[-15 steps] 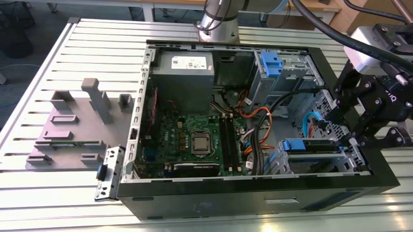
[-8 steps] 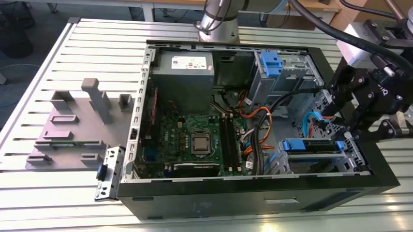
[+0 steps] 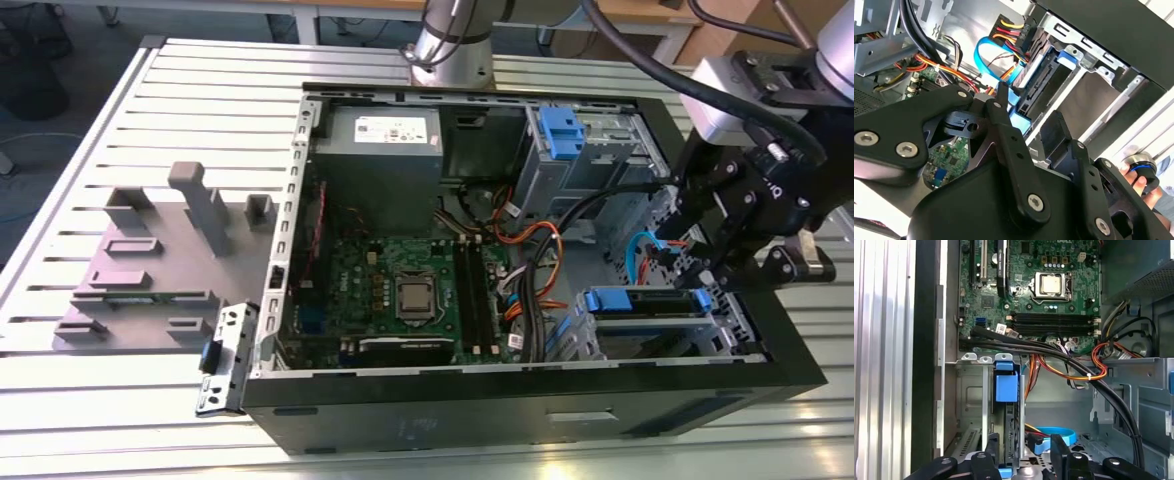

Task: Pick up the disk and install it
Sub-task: 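Insert the first disk wire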

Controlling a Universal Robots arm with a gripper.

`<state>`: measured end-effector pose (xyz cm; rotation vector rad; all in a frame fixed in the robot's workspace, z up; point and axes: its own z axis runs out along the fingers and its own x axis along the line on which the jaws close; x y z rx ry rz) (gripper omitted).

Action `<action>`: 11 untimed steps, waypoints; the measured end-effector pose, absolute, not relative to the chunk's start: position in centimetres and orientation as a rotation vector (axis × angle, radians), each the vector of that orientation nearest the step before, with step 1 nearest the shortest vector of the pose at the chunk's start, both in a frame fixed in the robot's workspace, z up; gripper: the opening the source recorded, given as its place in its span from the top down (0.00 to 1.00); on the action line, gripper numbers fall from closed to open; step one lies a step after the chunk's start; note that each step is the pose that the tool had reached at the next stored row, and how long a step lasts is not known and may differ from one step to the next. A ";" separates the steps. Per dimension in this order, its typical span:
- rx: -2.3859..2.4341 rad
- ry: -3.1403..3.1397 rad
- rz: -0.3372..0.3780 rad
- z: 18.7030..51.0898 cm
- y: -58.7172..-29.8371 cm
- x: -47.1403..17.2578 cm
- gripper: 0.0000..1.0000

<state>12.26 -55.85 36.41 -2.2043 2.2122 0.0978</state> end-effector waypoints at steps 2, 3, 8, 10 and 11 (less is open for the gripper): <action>-2.205 2.213 0.097 36.2 -55.8 12.3 0.47; -2.205 2.213 0.096 36.0 -55.8 12.3 0.47; -2.207 2.214 0.094 35.7 -55.8 12.3 0.47; -2.207 2.214 0.094 35.7 -55.8 12.3 0.47; -2.207 2.214 0.094 35.6 -55.8 12.3 0.47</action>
